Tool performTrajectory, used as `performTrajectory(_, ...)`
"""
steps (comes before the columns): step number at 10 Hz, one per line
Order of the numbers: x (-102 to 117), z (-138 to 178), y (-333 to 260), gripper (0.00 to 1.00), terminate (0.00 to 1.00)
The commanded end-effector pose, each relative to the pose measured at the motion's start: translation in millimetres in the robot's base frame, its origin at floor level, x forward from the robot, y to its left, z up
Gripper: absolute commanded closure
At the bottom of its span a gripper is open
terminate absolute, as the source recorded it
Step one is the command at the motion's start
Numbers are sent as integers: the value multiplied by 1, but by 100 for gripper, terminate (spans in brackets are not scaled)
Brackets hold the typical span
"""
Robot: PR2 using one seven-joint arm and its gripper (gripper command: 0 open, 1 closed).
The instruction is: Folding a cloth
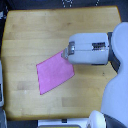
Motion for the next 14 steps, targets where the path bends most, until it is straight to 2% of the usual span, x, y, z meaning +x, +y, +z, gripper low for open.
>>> performTrajectory(1,-4,-28,-4,0,0)
performTrajectory(3,-3,-31,-9,0,0)
performTrajectory(4,-4,-31,-8,100,0)
performTrajectory(14,1,-21,-3,100,0)
